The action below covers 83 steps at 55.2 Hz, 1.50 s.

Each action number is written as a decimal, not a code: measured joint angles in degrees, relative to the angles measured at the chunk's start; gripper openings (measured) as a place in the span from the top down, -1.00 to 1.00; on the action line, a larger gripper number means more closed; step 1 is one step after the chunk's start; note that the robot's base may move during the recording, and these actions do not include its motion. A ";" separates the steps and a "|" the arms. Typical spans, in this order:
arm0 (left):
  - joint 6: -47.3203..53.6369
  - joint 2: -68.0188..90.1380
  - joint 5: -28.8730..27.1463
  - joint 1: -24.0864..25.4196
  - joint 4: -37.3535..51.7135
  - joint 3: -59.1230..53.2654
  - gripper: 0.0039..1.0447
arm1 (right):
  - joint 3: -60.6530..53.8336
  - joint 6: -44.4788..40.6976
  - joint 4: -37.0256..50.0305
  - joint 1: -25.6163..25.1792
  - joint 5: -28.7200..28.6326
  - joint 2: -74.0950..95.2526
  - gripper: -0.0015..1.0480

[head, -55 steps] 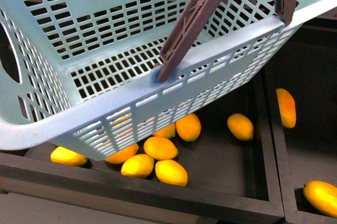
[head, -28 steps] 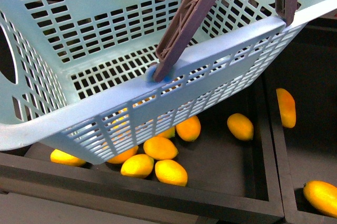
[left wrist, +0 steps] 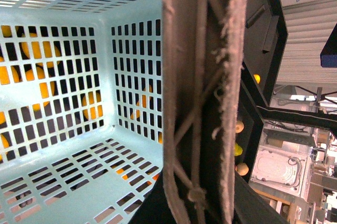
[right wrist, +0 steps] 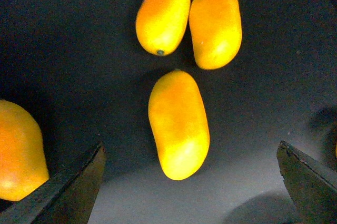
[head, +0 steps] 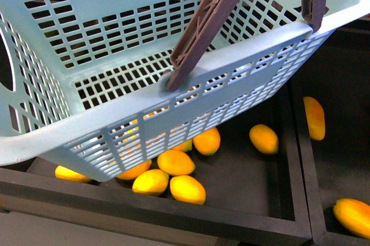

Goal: Pick mango and avocado into basket

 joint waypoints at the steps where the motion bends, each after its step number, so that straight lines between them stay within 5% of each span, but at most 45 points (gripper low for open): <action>1: 0.00 0.00 0.00 -0.02 0.00 0.00 0.87 | 0.55 -0.02 -0.20 -0.04 -0.11 0.61 -0.85; 59: 0.00 0.00 -0.02 0.00 0.00 0.00 0.87 | 33.62 2.25 -13.35 0.83 0.24 29.16 -0.84; 69: 0.00 0.00 -0.02 -0.02 0.00 0.00 0.87 | 35.45 2.49 -15.06 1.25 0.81 30.84 -0.26; 83: 0.02 0.00 -0.07 0.00 0.00 0.00 0.87 | 28.35 2.86 -9.79 1.29 -3.82 27.26 -0.21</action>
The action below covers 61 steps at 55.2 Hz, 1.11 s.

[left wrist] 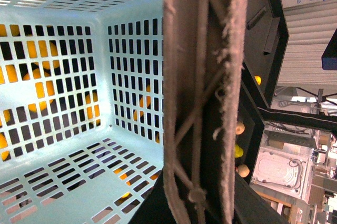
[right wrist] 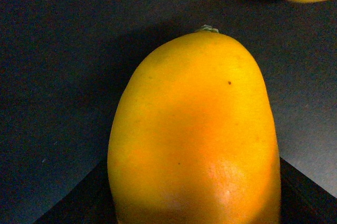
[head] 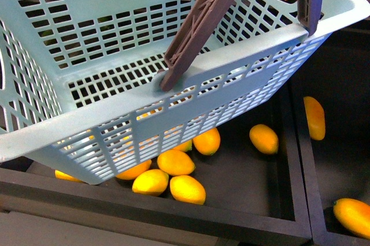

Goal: Pick mango and avocado into basket

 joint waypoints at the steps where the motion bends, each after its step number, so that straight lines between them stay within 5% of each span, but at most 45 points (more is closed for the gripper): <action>1: 0.00 0.00 -0.02 -0.02 0.00 0.00 0.87 | -0.68 -0.15 0.37 0.02 -0.31 -0.42 -0.21; 38: 0.00 0.00 0.02 0.00 0.00 0.00 0.87 | -39.43 6.82 7.58 1.60 -24.72 -54.18 -0.21; 61: -0.02 0.00 0.07 -0.07 0.00 0.00 0.87 | -44.41 16.09 5.77 20.90 -21.29 -78.05 -0.20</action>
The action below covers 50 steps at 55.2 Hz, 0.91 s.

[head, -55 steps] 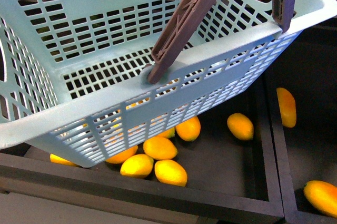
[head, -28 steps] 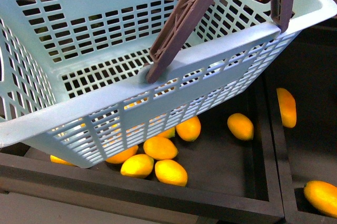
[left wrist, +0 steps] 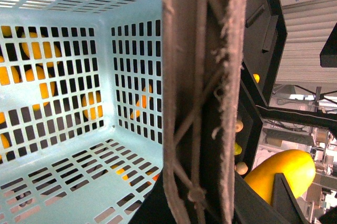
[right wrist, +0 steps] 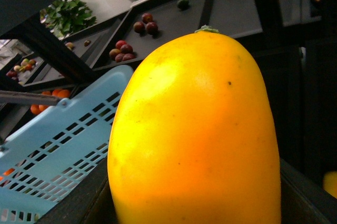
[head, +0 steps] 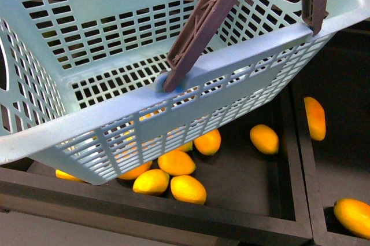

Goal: Pick mango and avocado into basket

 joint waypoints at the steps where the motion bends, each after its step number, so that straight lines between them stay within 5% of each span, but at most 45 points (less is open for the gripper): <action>1: 0.02 0.00 -0.02 0.00 0.00 0.00 0.87 | 0.13 0.00 -0.28 1.18 1.16 -0.22 -0.20; 15: 0.02 0.02 -0.35 0.04 0.00 0.00 0.87 | 1.92 -1.81 -1.51 12.11 8.46 0.52 -0.20; 39: 0.02 0.00 -0.04 0.04 0.00 0.00 0.87 | 1.03 -6.29 -2.95 22.12 13.90 3.87 -0.20; 50: 0.00 0.00 0.00 0.04 0.00 0.00 0.87 | 0.46 -6.10 -2.86 22.25 16.70 4.33 -0.88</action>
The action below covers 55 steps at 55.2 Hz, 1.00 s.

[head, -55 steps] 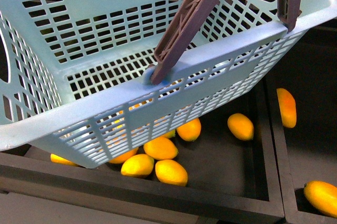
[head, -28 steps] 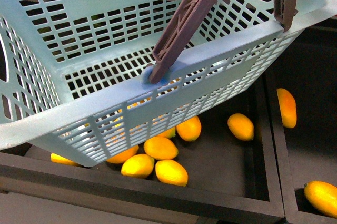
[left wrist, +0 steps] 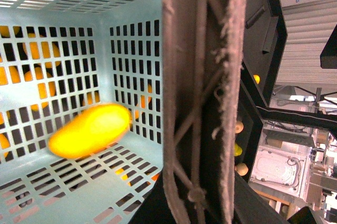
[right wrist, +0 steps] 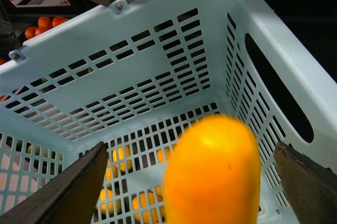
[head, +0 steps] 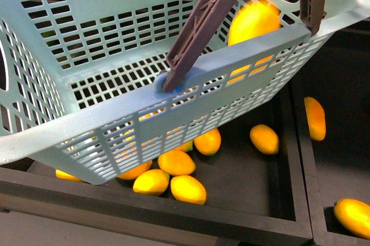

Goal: Pick mango and avocado into basket

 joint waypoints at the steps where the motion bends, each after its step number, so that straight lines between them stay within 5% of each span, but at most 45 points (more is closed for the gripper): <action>1: 0.02 0.00 0.04 0.00 0.00 0.00 0.87 | 0.00 0.26 0.02 -0.24 0.35 0.00 -0.85; 12: 0.50 0.28 -0.68 0.20 -0.07 -0.02 0.87 | -0.02 5.92 -2.99 -8.61 8.79 -4.09 -0.85; 18: 0.68 0.28 -0.81 0.26 -0.07 -0.02 0.87 | -6.58 -3.04 14.49 -9.07 17.20 -4.76 -0.57; 26: 0.46 0.31 0.20 -0.07 -0.07 0.00 0.87 | -17.20 -13.25 27.63 -9.90 16.68 -9.09 -0.10; 34: 0.28 0.31 0.20 -0.04 -0.07 0.00 0.87 | -23.37 -15.65 29.40 -11.10 15.80 -14.19 0.30; 42: 0.42 0.31 -0.44 -0.04 -0.07 0.00 0.87 | -30.64 -16.55 29.73 -12.52 14.51 -20.17 0.91; 55: 0.42 0.31 -0.37 -0.04 -0.07 0.00 0.87 | -36.54 -16.83 28.33 -16.22 10.62 -27.96 0.96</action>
